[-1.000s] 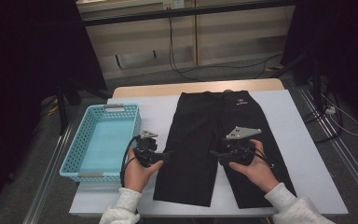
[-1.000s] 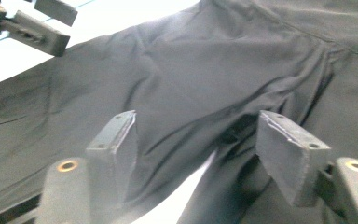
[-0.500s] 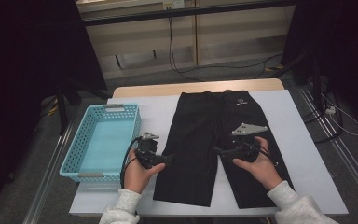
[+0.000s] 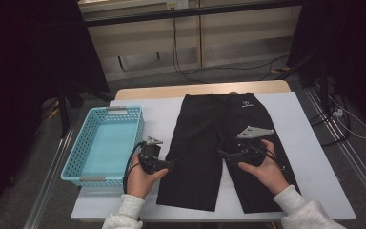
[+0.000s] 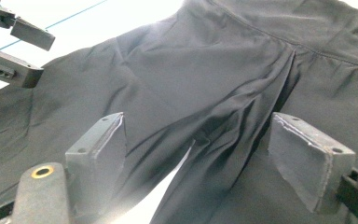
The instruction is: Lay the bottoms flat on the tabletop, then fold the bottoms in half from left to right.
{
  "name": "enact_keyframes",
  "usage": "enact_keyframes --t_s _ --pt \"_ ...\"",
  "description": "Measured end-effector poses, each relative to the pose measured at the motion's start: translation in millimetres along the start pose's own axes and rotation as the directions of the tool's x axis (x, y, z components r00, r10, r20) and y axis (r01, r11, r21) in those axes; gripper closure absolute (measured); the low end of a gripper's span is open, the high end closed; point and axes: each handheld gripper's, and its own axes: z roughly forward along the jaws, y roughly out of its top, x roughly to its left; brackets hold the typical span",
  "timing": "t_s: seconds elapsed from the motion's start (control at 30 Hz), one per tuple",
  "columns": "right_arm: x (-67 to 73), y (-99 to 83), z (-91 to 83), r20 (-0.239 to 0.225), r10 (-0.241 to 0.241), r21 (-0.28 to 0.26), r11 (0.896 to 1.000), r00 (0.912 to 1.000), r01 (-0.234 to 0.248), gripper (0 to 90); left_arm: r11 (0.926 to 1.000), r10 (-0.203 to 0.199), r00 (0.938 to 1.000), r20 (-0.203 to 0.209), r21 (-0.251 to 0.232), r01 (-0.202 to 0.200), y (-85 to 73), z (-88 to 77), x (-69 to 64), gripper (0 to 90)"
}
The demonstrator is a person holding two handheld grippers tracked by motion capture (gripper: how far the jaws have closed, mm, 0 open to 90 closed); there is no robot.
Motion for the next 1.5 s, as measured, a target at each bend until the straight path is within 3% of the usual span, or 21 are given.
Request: enact_keyframes --t_s 0.6,1.03,1.1,1.23,1.5 --pt "1.6 0.3 -0.7 -0.011 -0.012 -0.004 1.000 0.9999 0.012 19.0 0.9997 0.022 0.9996 -0.016 0.012 -0.022 -1.5 7.3 -1.3 14.5" --pt "2.1 -0.7 -2.0 -0.018 -0.019 -0.001 1.000 0.9997 0.019 18.5 0.9989 0.046 0.9972 -0.060 0.011 -0.046 -3.0 12.2 -0.1 14.3" --pt "2.5 -0.9 -1.7 -0.016 -0.024 -0.001 1.000 0.9996 0.024 18.3 0.9978 0.064 0.9957 -0.067 0.018 -0.063 -3.0 12.8 -1.9 14.3" --pt "2.6 -1.0 -1.6 -0.017 -0.019 0.001 1.000 0.9997 0.019 18.3 0.9960 0.088 0.9924 -0.086 0.026 -0.086 -3.3 12.5 -5.5 19.9" --pt "2.0 -1.5 -1.0 -0.016 -0.026 0.007 1.000 0.9995 0.026 18.3 0.9978 0.062 0.9943 -0.087 0.029 -0.060 -2.8 9.9 -9.1 34.5"
